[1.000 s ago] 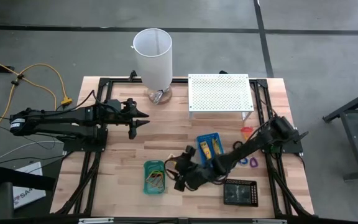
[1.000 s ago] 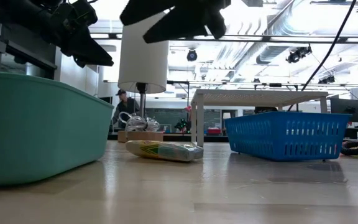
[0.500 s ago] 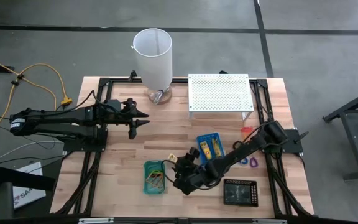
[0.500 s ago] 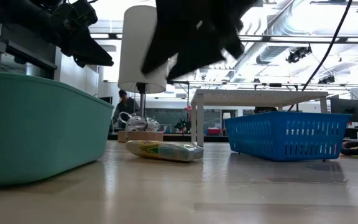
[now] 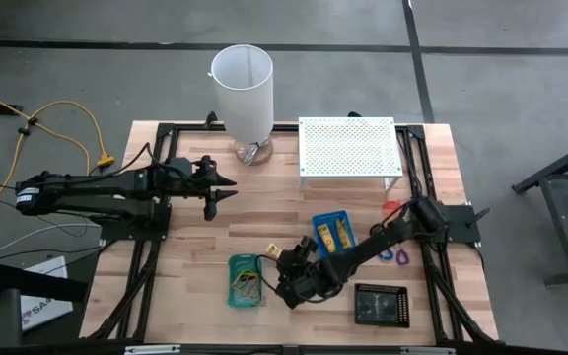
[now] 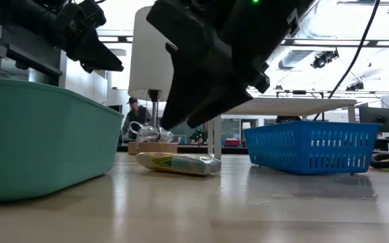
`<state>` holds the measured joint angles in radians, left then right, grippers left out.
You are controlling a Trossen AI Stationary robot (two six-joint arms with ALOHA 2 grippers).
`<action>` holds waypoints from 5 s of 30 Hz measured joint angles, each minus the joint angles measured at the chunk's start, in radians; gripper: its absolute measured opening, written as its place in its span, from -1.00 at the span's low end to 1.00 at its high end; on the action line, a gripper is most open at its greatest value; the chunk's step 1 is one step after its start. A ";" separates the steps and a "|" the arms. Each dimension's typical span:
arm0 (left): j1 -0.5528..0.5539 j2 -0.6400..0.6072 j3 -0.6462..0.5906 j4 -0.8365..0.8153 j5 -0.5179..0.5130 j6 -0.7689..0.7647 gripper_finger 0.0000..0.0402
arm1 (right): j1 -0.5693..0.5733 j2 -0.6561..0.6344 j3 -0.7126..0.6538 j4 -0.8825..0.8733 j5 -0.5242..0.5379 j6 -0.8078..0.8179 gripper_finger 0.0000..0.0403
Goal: Pick & Place Office Desk Supplies
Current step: Put the crayon box into the blue bin
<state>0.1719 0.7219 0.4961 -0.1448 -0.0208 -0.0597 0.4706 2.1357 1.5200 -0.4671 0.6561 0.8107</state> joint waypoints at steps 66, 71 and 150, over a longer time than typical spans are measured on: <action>0.000 0.000 0.000 0.019 0.000 0.000 -0.41 | -0.064 0.080 0.000 0.021 -0.114 0.061 0.05; 0.000 0.000 0.000 0.019 0.000 0.000 -0.41 | -0.065 0.080 0.000 0.022 -0.116 0.060 -0.11; 0.000 0.000 0.000 0.035 0.000 0.000 -0.41 | 0.071 -0.175 0.000 -0.790 -0.091 0.985 -0.38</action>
<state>0.1715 0.7216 0.4957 -0.1101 -0.0204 -0.0597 0.5413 1.9610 1.5196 -1.2573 0.5647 1.7953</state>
